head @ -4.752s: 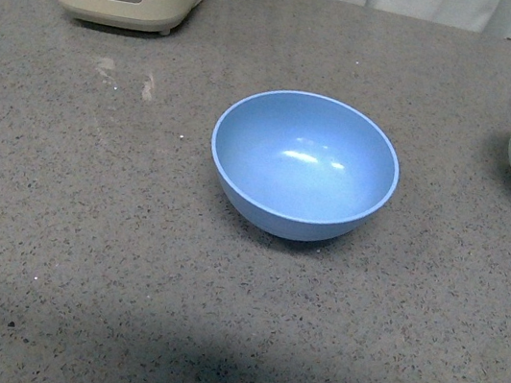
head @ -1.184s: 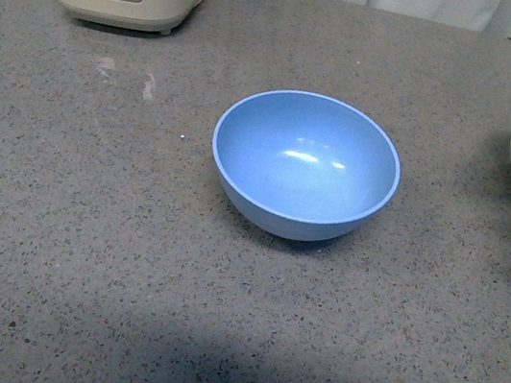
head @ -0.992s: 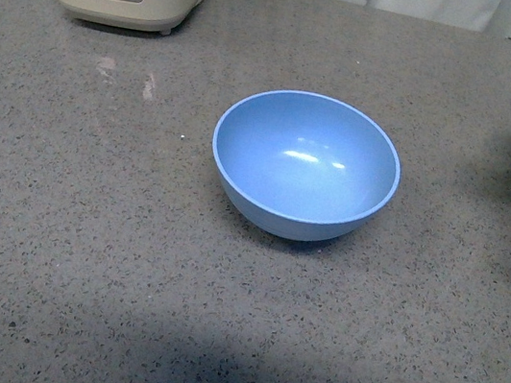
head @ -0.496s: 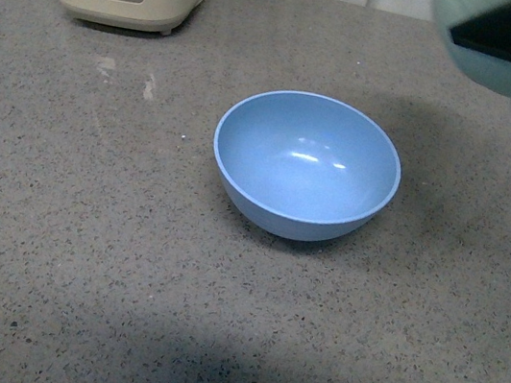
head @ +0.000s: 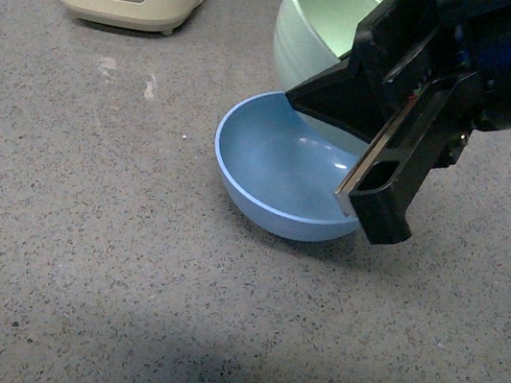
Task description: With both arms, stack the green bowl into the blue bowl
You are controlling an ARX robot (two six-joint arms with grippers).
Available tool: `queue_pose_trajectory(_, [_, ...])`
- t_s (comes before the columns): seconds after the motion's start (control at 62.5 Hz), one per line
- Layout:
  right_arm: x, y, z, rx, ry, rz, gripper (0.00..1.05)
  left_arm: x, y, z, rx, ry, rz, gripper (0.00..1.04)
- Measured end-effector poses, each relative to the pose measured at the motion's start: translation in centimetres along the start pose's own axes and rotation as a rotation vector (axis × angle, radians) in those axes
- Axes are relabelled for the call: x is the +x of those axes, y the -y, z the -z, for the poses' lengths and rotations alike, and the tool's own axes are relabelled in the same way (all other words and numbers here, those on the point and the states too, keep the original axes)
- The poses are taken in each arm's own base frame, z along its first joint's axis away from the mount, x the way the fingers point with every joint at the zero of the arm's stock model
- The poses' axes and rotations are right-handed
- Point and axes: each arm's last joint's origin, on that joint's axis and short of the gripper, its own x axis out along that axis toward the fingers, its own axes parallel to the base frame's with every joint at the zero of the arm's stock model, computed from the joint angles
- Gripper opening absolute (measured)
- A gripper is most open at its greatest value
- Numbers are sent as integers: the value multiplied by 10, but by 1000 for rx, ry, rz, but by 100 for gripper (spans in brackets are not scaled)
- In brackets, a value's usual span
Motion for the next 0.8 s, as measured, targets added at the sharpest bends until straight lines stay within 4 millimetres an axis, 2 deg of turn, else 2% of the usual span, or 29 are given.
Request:
queue_pose_trajectory(0.256, [12, -6, 3, -18, -25, -21, 3, 0, 0, 0, 0, 0, 0, 98])
queue_pose_trajectory(0.432, [7, -2, -7, -6, 49, 25, 35, 0, 0, 0, 0, 0, 0, 98])
queue_pose_trajectory(0.48, [-2, 5, -12, 15, 96, 88, 46, 0, 0, 0, 0, 0, 0, 98])
queue_pose_trajectory(0.624, [-31, 18, -15, 77, 169, 217, 67, 0, 0, 0, 0, 0, 0, 98])
queue_pose_trajectory(0.8, [-69, 19, 6, 213, 182, 398, 97, 0, 0, 0, 0, 0, 0, 98])
